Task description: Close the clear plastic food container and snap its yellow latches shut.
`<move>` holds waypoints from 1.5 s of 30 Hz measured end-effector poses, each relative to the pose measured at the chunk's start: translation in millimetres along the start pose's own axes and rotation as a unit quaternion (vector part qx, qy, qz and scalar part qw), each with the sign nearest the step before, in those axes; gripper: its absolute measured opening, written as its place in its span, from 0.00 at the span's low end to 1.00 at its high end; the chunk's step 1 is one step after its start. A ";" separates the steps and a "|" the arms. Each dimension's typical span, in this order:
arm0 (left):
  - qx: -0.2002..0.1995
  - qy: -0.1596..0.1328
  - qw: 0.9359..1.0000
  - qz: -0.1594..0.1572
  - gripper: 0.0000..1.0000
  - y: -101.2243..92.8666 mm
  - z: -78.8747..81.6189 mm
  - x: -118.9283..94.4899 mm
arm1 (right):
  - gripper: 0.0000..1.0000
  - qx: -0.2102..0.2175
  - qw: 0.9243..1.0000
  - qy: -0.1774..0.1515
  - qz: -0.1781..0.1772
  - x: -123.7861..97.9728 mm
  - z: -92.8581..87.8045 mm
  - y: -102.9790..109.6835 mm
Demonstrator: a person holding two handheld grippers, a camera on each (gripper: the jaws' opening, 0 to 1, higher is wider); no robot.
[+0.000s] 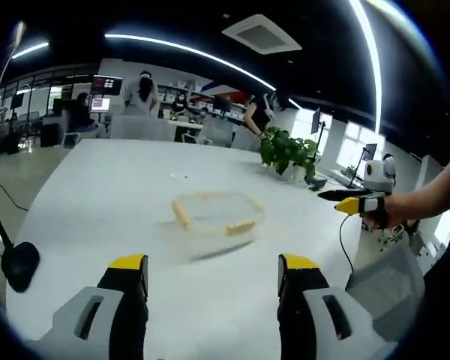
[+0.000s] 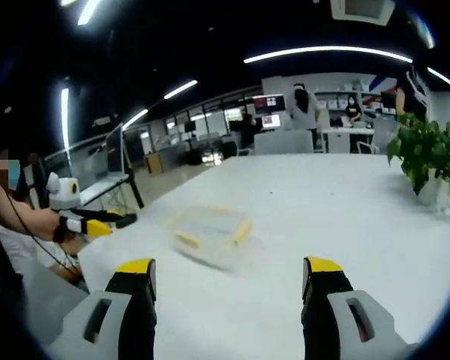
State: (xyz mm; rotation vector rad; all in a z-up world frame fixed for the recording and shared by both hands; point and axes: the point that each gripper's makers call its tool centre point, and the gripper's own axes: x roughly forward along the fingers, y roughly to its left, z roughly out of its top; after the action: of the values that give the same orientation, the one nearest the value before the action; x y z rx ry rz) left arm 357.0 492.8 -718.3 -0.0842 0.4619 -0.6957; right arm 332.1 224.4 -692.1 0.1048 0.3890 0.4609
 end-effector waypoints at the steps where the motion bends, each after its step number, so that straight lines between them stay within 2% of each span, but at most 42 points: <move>1: -0.005 0.000 1.000 0.003 0.70 -0.9 -1.6 -1.6 | 0.80 0.000 1.000 0.000 0.000 -0.7 -0.3 0.2; 7: -0.026 -0.010 1.000 0.014 0.70 0.3 -4.5 -11.5 | 0.80 0.003 1.000 0.000 0.001 -11.9 -2.2 5.5; 13: -0.044 -0.010 0.999 0.017 0.70 -0.2 -14.4 -21.7 | 0.81 0.009 1.000 0.001 0.006 -22.3 -7.3 14.9; 27: -0.065 -0.021 0.997 0.020 0.70 -16.1 -24.9 -51.4 | 0.81 0.036 0.999 -0.004 0.006 -47.9 -19.5 36.1; 37: -0.077 -0.022 0.997 0.016 0.70 -30.5 -39.2 -63.7 | 0.81 0.012 1.000 0.005 0.021 -56.9 -24.9 54.9; 45: -0.081 -0.030 0.996 0.020 0.69 -41.7 -42.0 -68.1 | 0.80 -0.011 1.000 0.009 0.027 -58.4 -27.8 62.4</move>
State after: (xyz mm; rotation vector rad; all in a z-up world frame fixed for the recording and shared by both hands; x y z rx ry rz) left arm 268.0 507.3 -720.5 -0.2470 0.4599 -0.6146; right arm 247.4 253.9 -686.2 0.0897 0.3983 0.5201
